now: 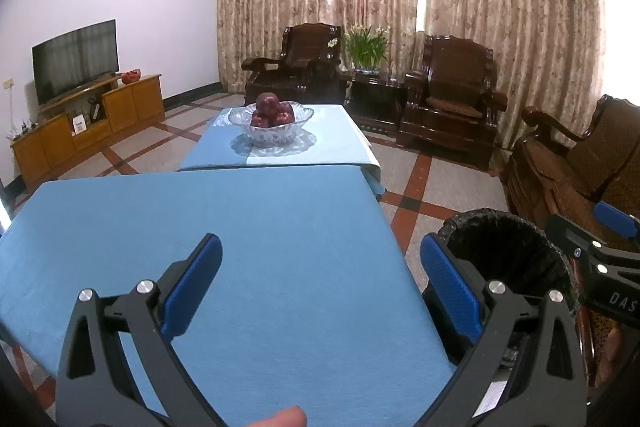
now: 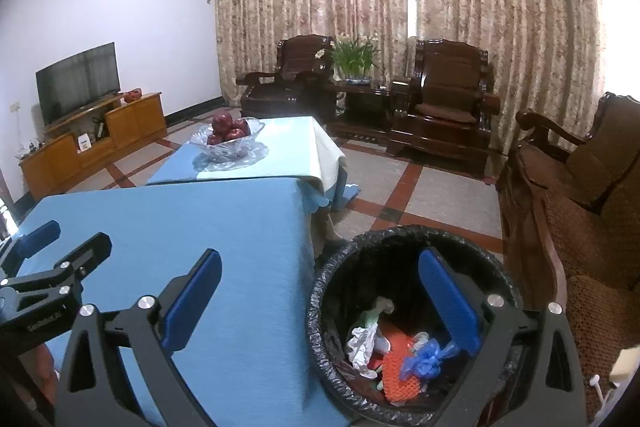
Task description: Collect trash
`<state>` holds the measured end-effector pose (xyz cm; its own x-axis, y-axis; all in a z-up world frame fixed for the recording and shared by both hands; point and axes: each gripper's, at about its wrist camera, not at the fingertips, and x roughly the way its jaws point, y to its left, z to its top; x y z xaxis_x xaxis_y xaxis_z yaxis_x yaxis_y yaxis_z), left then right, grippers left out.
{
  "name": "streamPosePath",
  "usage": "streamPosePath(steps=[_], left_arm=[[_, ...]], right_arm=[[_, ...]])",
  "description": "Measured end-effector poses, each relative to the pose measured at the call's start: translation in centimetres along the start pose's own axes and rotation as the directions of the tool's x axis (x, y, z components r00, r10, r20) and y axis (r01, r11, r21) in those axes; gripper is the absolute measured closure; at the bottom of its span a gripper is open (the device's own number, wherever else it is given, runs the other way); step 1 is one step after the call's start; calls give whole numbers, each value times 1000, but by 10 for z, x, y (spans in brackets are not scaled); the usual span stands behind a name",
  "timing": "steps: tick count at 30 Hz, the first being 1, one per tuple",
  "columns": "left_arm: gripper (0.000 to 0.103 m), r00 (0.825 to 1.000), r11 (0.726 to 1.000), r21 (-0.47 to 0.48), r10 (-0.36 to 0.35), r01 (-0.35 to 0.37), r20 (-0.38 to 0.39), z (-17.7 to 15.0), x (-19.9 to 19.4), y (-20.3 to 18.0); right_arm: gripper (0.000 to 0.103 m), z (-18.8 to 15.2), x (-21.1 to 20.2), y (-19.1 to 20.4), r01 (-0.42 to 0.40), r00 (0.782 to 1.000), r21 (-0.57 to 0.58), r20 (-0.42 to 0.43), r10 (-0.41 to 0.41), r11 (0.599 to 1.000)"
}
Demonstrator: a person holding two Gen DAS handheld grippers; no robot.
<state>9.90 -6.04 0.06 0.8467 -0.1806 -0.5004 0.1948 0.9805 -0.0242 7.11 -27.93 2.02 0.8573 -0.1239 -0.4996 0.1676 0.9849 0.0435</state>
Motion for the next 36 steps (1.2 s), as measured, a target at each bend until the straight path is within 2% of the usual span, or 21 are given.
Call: streamPosePath(steps=[36], left_arm=[[7, 1000, 1000, 2, 5, -5, 28, 2, -5, -1]], right_arm=[[6, -2, -5, 0, -13, 999, -6, 34, 13, 1000]])
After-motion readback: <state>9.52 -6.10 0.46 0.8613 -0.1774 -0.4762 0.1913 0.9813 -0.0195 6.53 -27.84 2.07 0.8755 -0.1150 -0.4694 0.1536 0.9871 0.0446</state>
